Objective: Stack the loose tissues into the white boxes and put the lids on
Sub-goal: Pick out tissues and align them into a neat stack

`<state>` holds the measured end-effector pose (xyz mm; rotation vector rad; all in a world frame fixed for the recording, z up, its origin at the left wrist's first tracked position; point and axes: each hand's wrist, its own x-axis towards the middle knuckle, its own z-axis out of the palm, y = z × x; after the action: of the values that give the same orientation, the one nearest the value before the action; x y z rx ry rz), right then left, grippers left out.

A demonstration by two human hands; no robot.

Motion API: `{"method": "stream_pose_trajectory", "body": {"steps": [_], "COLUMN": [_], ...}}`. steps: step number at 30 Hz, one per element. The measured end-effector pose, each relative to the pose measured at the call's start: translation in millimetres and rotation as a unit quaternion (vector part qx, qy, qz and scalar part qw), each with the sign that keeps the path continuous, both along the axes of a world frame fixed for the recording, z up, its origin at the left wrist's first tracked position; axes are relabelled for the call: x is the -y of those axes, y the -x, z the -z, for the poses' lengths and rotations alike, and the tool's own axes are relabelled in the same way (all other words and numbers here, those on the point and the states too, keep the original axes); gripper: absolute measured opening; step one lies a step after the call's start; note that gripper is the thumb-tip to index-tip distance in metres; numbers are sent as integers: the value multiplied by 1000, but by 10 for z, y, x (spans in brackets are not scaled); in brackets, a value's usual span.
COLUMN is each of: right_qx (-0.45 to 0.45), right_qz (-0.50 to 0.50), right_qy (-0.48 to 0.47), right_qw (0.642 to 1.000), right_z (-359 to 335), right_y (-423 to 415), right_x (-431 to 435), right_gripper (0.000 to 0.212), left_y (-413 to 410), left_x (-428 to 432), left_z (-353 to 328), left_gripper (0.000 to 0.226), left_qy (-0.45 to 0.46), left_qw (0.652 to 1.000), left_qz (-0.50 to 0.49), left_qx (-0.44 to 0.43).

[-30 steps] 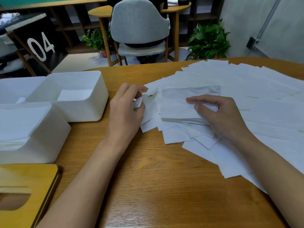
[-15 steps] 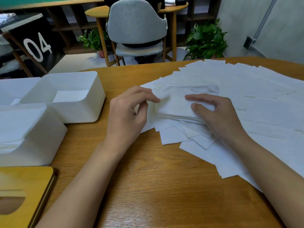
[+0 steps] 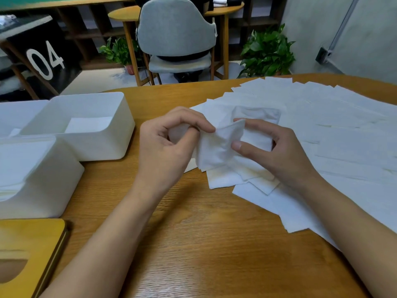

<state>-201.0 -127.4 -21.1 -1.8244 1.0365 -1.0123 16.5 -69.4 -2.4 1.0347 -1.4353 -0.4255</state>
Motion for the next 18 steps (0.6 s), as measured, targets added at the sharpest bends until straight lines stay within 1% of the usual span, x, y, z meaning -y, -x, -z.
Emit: {"method": "stream_pose_trajectory", "body": {"steps": [2, 4, 6, 8, 9, 11, 13, 14, 16, 18], "right_qx": [0, 3, 9, 24, 34, 56, 65, 65, 70, 68], "right_qz": [-8, -5, -13, -25, -31, -51, -44, -29, -7, -1], "right_qy": [-2, -13, -23, -32, -38, -51, -49, -48, -56, -65], "right_qw": [1000, 1000, 1000, 999, 998, 996, 996, 996, 996, 996], "right_z": [3, 8, 11, -7, -24, -45, -33, -16, -2, -8], "right_y": [4, -8, -9, -14, -20, -31, -44, -46, -64, -67], "right_x": [-4, -10, -11, -24, -33, -68, -93, -88, -74, -71], "right_gripper": [61, 60, 62, 62, 58, 37, 22, 17, 10, 10], "left_y": [10, -1, -25, -25, -16, 6, 11, 3, -19, -30], "left_x": [-4, -3, 9, 3, 0, -1, 14, 23, 38, 46], "left_z": [-9, -15, -16, -11, -3, 23, 52, 59, 62, 61], "left_gripper": [37, 35, 34, 33, 31, 24, 15, 16, 24, 31], "left_qy": [-21, -23, -20, -38, -56, -92, -116, -123, -142, -168], "left_qw": [998, 996, 995, 994, 994, 993, 991, 991, 989, 985], "left_qz": [21, 29, 30, 30, 28, 25, 26, 21, 12, 6], "left_qx": [-49, -85, -97, -93, -88, -75, -64, -53, -30, -35]}}
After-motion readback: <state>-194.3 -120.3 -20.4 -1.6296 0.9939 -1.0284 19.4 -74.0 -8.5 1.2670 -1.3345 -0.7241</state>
